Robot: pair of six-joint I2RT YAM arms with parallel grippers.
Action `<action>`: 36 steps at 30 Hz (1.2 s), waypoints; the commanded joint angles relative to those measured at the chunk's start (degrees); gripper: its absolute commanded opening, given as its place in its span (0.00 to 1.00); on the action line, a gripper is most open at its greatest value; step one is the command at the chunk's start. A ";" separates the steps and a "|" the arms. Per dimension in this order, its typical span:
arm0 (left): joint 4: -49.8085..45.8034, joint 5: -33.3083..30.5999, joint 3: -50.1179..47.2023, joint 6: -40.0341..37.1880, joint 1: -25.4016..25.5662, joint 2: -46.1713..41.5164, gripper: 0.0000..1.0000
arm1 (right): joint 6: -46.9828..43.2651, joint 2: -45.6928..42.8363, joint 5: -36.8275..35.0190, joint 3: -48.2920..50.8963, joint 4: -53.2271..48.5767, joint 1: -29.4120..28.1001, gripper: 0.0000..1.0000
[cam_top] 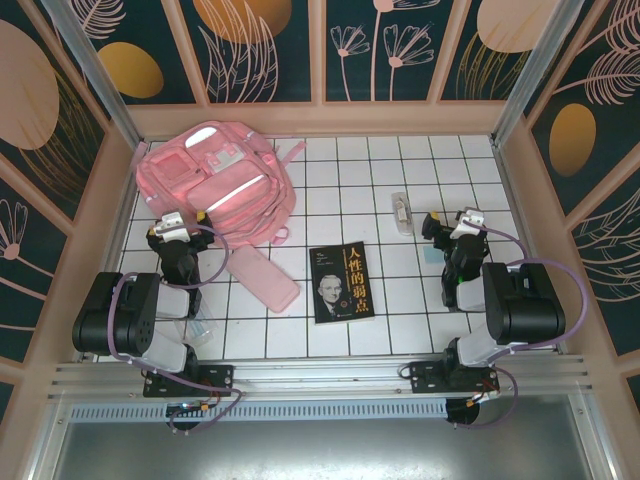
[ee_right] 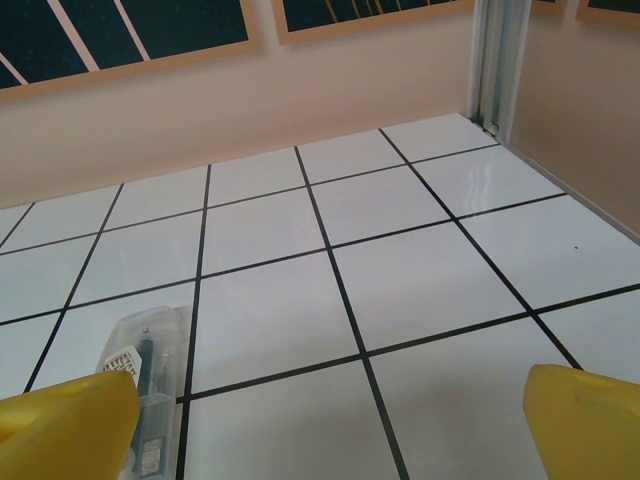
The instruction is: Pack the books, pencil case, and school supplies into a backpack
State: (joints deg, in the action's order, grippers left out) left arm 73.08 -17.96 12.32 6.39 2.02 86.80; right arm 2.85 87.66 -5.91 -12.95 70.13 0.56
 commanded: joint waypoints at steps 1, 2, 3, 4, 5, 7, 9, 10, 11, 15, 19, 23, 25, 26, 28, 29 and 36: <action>1.72 0.68 0.16 -0.40 0.00 0.21 0.99 | -0.96 0.42 0.24 0.18 2.47 0.13 0.99; 1.72 0.65 0.16 -0.41 0.00 0.22 0.99 | -1.13 0.42 0.06 0.26 2.59 0.06 0.99; 1.72 0.66 0.17 -0.41 0.00 0.21 0.99 | -1.34 -0.06 -0.80 0.08 2.29 -0.39 0.99; 1.72 0.64 0.16 -0.42 0.00 0.15 0.99 | -1.49 -1.55 -2.18 -0.57 0.17 -0.94 0.99; 1.72 0.64 0.15 -0.41 0.02 0.18 0.99 | -1.68 -3.33 -3.04 -1.26 -2.10 -1.25 0.99; 1.72 0.64 0.20 -0.41 0.00 0.19 0.99 | -1.88 -8.16 -5.49 -5.68 -13.46 -2.15 0.99; 1.74 0.64 0.16 -0.37 0.00 0.27 0.99 | -1.37 -10.87 -4.84 -9.96 -21.46 -2.36 0.99; 1.72 0.64 0.13 -0.42 0.00 0.14 0.99 | -0.61 -11.91 -4.66 -12.57 -25.73 -2.59 0.99; 1.71 0.68 0.16 -0.42 0.00 0.20 0.99 | 0.16 -12.51 -4.53 -14.89 -29.25 -2.81 0.99; 1.76 0.69 0.13 -0.41 0.00 0.15 0.99 | 6.52 -12.91 -3.58 -25.26 -44.84 -4.49 0.99; 1.92 -0.34 0.10 -0.26 0.00 -0.16 0.99 | 12.32 -11.63 0.27 -33.81 -56.36 -6.56 0.99; -18.89 -3.32 8.67 1.90 0.46 -5.86 0.99 | 15.95 -9.00 4.74 -40.24 -65.38 -8.70 0.99; -39.65 -7.78 19.15 8.04 0.44 -7.78 0.99 | 16.91 -6.78 6.87 -43.94 -69.82 -9.90 0.99; -43.59 -6.50 21.68 10.11 0.46 -8.00 0.99 | 17.16 -5.95 7.62 -45.06 -70.85 -10.41 0.99; -50.28 -5.86 26.19 17.90 0.44 -7.64 0.99 | 17.45 -3.52 10.05 -47.56 -72.50 -11.73 0.99; -53.24 -5.56 28.34 20.72 0.44 -6.95 0.99 | 17.45 -2.49 10.78 -48.39 -72.92 -12.40 0.99; -74.83 -10.31 45.78 40.28 0.36 5.98 0.99 | 15.25 4.43 11.75 -55.42 -77.53 -18.78 0.99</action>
State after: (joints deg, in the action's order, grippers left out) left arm 13.67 -25.34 54.63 35.55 2.26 88.12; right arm 18.76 90.50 4.49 -64.97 -3.53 -16.05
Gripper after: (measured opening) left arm 0.988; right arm 0.990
